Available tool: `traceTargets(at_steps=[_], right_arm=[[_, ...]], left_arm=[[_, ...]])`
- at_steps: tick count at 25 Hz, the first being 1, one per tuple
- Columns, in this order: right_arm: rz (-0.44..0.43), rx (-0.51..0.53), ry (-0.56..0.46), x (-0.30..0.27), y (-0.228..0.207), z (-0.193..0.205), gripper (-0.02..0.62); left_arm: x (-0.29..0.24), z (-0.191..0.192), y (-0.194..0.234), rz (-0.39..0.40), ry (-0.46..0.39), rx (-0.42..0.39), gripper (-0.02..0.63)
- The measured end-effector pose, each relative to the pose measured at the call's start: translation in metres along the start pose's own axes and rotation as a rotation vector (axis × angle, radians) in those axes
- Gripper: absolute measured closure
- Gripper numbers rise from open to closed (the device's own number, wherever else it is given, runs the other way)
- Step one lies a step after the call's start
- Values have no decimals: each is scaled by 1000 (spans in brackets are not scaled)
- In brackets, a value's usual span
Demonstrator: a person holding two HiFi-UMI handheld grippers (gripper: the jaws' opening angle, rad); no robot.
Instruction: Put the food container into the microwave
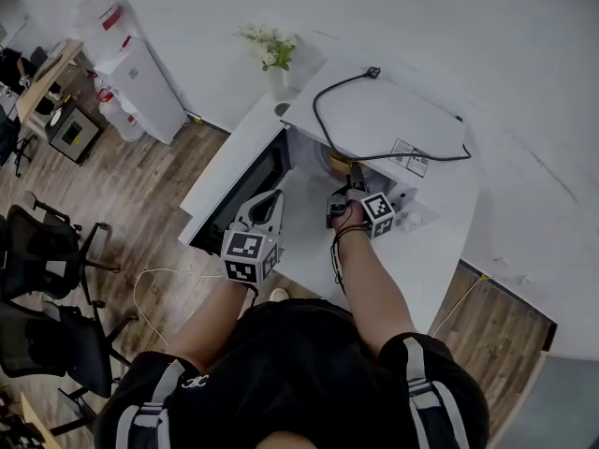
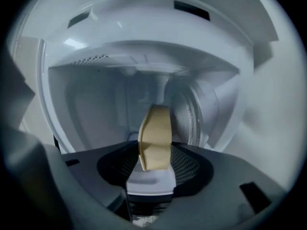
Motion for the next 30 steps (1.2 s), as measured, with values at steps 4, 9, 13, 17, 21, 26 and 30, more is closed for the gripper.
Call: traceTargets(at_steps=[4, 9, 13, 17, 21, 26, 30], right_arm=[[34, 10, -7, -5, 1, 2, 380], [80, 34, 1, -7, 2, 3, 380], [178, 77, 10, -5, 3, 3, 390], [229, 82, 5, 2, -1, 2, 410], [205, 87, 3, 8, 0, 0, 417], [187, 151, 19, 24, 2, 1, 513], [139, 254, 45, 42, 6, 7, 594]], left_arm=[[1, -4, 9, 10, -11, 10, 594], [3, -10, 18, 21, -38, 54, 594], [3, -15, 14, 37, -50, 44, 594], [2, -16, 9, 52, -56, 31, 594], [2, -13, 11, 53, -60, 48, 594], [-1, -10, 8, 63, -51, 57, 594], [-9, -7, 2, 84, -38, 52, 594]])
Point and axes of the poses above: the fingertips, and each gripper's own axes: x backward along the fingers, y to its left, z out of its underside, the point moved 8 cm from there along x, backward along the fingers, and after that the axes turned 15 degrees about z, right-handed, at the moved point
